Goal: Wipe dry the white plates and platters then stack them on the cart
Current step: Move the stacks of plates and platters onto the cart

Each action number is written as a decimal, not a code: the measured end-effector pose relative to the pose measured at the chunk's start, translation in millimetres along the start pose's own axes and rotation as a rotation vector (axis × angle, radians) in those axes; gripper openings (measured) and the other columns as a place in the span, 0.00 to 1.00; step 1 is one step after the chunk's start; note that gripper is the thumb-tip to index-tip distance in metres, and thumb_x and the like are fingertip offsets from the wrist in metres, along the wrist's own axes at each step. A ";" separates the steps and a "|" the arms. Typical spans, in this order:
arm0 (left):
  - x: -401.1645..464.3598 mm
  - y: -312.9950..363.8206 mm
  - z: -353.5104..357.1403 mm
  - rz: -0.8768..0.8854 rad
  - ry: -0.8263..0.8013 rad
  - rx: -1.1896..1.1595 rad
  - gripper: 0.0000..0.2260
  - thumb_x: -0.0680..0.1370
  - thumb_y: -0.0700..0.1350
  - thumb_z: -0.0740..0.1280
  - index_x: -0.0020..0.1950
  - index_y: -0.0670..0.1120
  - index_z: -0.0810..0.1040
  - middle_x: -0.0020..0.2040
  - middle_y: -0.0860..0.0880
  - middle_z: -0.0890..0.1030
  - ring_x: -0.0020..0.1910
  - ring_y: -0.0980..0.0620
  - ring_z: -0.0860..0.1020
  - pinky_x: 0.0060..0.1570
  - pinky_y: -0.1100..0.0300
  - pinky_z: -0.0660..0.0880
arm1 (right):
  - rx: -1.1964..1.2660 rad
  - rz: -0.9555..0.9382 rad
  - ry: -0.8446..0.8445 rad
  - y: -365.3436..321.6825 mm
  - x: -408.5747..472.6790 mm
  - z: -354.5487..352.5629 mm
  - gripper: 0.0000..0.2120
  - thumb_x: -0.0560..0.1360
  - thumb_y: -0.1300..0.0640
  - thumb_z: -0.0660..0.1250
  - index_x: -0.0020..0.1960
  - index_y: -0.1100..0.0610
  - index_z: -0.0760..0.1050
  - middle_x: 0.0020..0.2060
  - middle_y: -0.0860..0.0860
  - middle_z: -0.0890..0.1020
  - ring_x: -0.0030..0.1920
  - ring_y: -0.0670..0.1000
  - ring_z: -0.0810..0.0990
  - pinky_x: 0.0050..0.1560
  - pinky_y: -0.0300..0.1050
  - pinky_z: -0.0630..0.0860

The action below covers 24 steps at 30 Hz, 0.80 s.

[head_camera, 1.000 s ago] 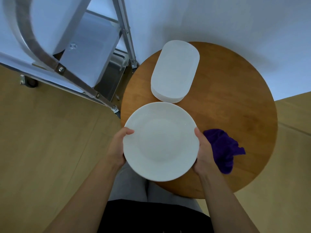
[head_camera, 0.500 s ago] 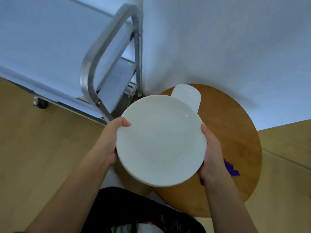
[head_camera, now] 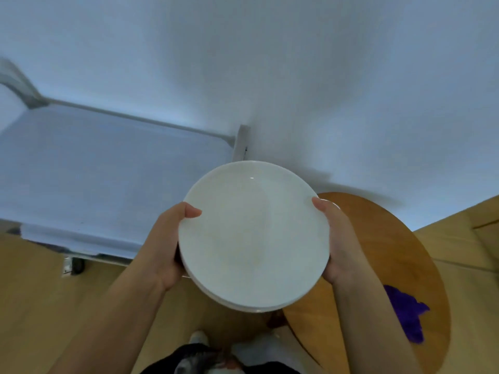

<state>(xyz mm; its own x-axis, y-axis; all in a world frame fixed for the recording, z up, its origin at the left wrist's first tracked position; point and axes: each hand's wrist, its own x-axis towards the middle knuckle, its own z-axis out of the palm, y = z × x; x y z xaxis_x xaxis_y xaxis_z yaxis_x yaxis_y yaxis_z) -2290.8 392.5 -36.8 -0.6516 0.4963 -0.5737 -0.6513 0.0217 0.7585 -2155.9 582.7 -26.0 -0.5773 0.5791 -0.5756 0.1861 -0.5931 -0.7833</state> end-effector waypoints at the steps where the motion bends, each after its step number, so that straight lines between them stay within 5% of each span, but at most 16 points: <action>1: -0.1 4.6 -7.4 0.007 0.010 -0.007 0.13 0.70 0.46 0.61 0.52 0.45 0.78 0.40 0.43 0.84 0.41 0.41 0.80 0.50 0.46 0.72 | -0.006 -0.007 -0.013 -1.0 1.4 9.9 0.11 0.74 0.48 0.65 0.52 0.53 0.77 0.37 0.51 0.85 0.44 0.56 0.82 0.39 0.49 0.77; 5: -3.4 16.1 -31.7 0.042 0.071 -0.058 0.13 0.71 0.46 0.61 0.52 0.45 0.78 0.41 0.43 0.84 0.41 0.42 0.80 0.48 0.48 0.74 | -0.003 0.010 -0.123 -1.0 11.3 43.0 0.09 0.74 0.51 0.65 0.51 0.54 0.77 0.34 0.51 0.85 0.32 0.50 0.84 0.29 0.44 0.77; 14: 1.5 46.5 -98.5 0.095 0.233 -0.163 0.13 0.71 0.45 0.61 0.54 0.44 0.77 0.39 0.44 0.83 0.38 0.43 0.81 0.39 0.52 0.77 | -0.125 0.154 -0.307 12.7 48.2 131.7 0.13 0.74 0.49 0.63 0.53 0.55 0.75 0.33 0.54 0.85 0.31 0.53 0.84 0.26 0.44 0.77; 24: 80.7 119.8 -239.4 0.031 0.330 -0.202 0.14 0.71 0.46 0.63 0.54 0.44 0.77 0.45 0.42 0.81 0.45 0.40 0.79 0.49 0.48 0.74 | -0.214 0.134 -0.266 55.0 110.9 296.9 0.09 0.74 0.50 0.63 0.49 0.54 0.77 0.33 0.51 0.84 0.38 0.54 0.82 0.37 0.47 0.76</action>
<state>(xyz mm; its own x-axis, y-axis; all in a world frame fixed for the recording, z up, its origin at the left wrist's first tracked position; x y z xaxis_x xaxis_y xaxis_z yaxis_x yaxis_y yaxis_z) -2514.5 227.4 -66.2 -0.7407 0.1873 -0.6452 -0.6715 -0.1769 0.7195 -2445.8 448.3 -63.3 -0.7179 0.3216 -0.6174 0.4198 -0.5074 -0.7525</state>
